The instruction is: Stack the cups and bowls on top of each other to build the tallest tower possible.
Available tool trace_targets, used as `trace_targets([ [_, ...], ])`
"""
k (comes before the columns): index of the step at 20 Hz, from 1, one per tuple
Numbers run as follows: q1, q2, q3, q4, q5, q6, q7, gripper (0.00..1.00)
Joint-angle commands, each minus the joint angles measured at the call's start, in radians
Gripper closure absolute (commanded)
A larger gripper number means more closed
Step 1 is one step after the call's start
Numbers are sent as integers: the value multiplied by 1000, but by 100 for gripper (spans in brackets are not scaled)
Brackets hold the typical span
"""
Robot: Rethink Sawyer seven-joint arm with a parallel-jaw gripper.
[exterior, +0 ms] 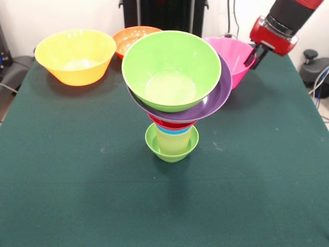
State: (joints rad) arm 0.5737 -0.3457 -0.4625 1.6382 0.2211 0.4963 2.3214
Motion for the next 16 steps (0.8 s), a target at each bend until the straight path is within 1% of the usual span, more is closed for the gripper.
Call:
trace_targets([
  [1,-18,-23,126,-99,54,153,154,100],
  [7,-16,-30,113,-166,87,256,189,100],
  [10,-11,-19,105,-214,106,316,219,100],
  [16,1,20,89,-293,135,373,259,100],
])
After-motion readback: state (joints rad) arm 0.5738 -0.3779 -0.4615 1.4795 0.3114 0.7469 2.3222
